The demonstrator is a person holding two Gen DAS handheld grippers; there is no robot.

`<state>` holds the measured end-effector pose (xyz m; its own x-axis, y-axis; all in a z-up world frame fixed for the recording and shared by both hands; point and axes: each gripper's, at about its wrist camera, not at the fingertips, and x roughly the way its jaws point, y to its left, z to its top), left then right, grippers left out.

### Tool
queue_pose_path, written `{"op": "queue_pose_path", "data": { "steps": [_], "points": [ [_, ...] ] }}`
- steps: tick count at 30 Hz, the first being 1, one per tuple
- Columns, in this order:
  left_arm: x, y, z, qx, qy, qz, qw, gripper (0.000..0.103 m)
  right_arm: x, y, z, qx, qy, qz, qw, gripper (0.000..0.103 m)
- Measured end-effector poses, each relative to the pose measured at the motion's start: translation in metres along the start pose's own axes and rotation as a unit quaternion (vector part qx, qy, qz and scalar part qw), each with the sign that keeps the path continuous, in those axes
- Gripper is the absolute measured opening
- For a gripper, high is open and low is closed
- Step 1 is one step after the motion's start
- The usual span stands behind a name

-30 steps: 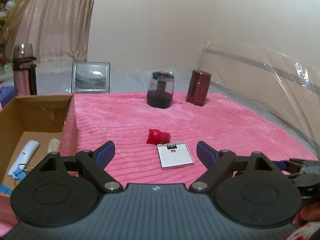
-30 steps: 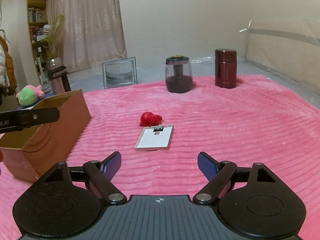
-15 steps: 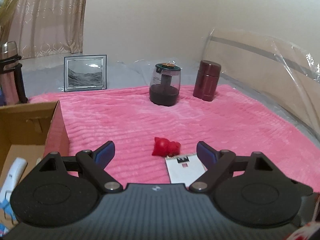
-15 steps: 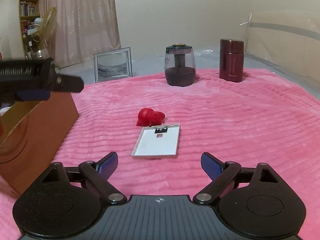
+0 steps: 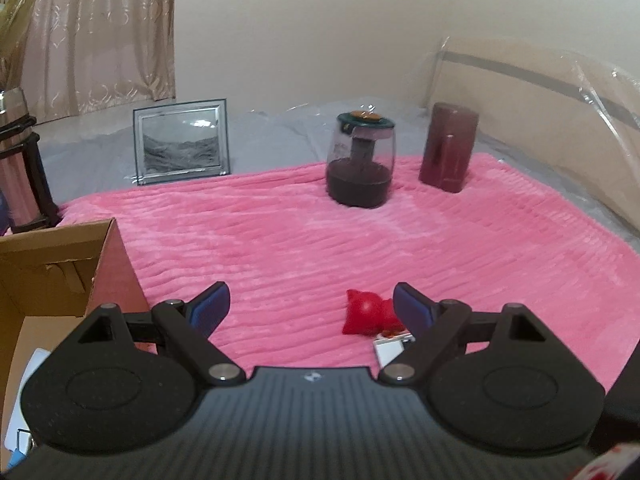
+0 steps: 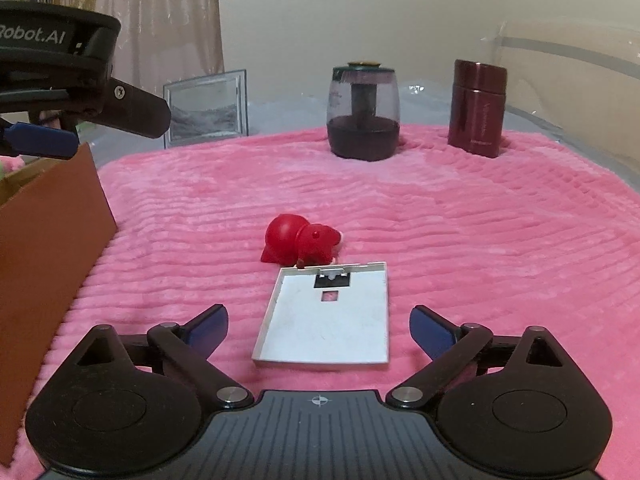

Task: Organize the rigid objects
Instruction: 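Grasp the white card with the right tool while the left approaches the red figure, then close the left tool around the red cat figure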

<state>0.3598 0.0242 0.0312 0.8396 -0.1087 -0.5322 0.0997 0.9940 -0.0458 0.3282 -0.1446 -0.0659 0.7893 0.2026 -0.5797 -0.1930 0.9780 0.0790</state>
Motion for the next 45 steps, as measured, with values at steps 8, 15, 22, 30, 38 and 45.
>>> {"op": "queue_pose_path", "data": {
  "steps": [8,15,22,30,38,45],
  "points": [
    [0.012,0.007,-0.003,-0.007,0.012,0.007,0.9999,0.086,0.039,0.008,0.001,-0.013,0.042,-0.04,0.998,0.096],
    [0.014,0.008,-0.003,-0.009,0.016,0.008,0.9998,0.086,0.054,0.009,0.0,-0.034,0.053,-0.042,0.997,0.095],
    [0.014,0.007,-0.003,-0.009,0.018,0.008,0.9998,0.086,0.048,-0.002,0.001,-0.036,0.053,-0.025,0.998,0.085],
    [0.016,-0.013,-0.004,-0.002,0.015,-0.015,0.9998,0.086,0.004,-0.055,-0.003,-0.003,0.019,-0.03,0.999,0.085],
    [0.045,-0.052,-0.026,0.038,-0.014,-0.093,0.9949,0.086,-0.03,-0.12,-0.001,0.038,-0.008,-0.041,0.998,0.085],
    [0.086,-0.059,-0.045,0.047,-0.003,-0.123,0.9913,0.083,-0.039,-0.14,0.004,0.051,-0.033,-0.026,0.998,0.085]
  ]
}}
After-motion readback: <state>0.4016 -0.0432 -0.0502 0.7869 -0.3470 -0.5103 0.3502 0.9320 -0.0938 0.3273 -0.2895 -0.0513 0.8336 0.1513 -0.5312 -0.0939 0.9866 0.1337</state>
